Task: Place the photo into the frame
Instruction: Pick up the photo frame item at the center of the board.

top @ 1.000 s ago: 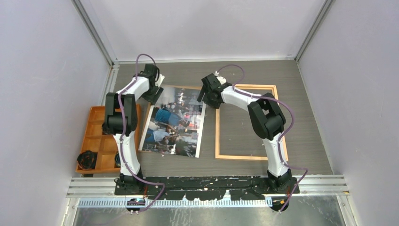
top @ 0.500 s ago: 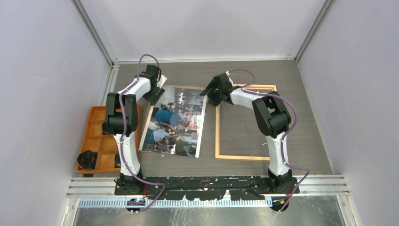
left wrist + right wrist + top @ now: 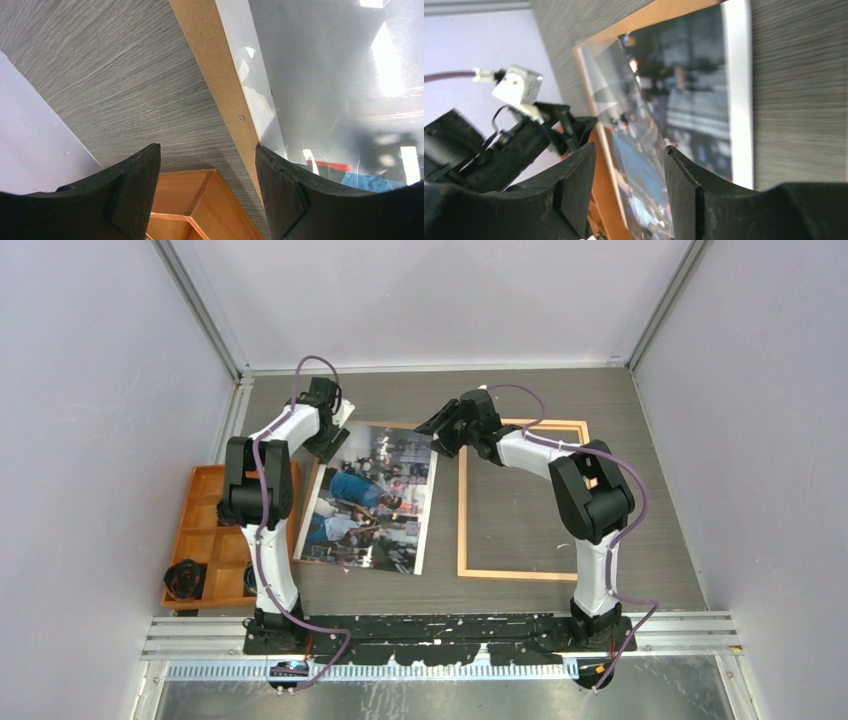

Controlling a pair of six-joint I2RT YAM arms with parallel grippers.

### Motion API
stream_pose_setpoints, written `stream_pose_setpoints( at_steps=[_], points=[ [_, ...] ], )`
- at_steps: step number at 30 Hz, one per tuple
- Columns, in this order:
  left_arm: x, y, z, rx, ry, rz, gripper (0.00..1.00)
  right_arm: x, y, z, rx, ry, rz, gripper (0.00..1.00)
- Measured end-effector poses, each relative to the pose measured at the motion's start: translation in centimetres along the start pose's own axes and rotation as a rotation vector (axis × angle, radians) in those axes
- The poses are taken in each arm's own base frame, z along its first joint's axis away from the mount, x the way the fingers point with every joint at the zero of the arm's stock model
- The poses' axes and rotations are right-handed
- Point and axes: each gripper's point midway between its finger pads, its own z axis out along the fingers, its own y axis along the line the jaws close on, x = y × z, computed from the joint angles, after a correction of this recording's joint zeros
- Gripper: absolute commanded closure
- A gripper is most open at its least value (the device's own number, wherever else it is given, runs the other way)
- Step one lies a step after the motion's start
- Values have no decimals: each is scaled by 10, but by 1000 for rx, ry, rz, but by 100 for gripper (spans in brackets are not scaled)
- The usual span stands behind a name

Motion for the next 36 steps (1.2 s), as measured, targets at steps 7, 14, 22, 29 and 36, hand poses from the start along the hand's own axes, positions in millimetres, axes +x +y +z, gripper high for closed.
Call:
stream_pose_setpoints(
  at_steps=[7,14,22,29,36],
  points=[
    [0,0,0,1,0,0,27,23,29,-12,-88,72,-33,42],
    [0,0,0,2,1,0,27,41,9,-7,-42,142,-110,43],
    [0,-1,-2,13,3,0,27,49,-20,-9,58,168,-205,62],
    [0,-2,-2,23,6,3,25,45,-27,-11,-31,141,-212,98],
    [3,-4,-11,69,38,6,0,24,-8,-19,-146,178,-152,99]
  ],
)
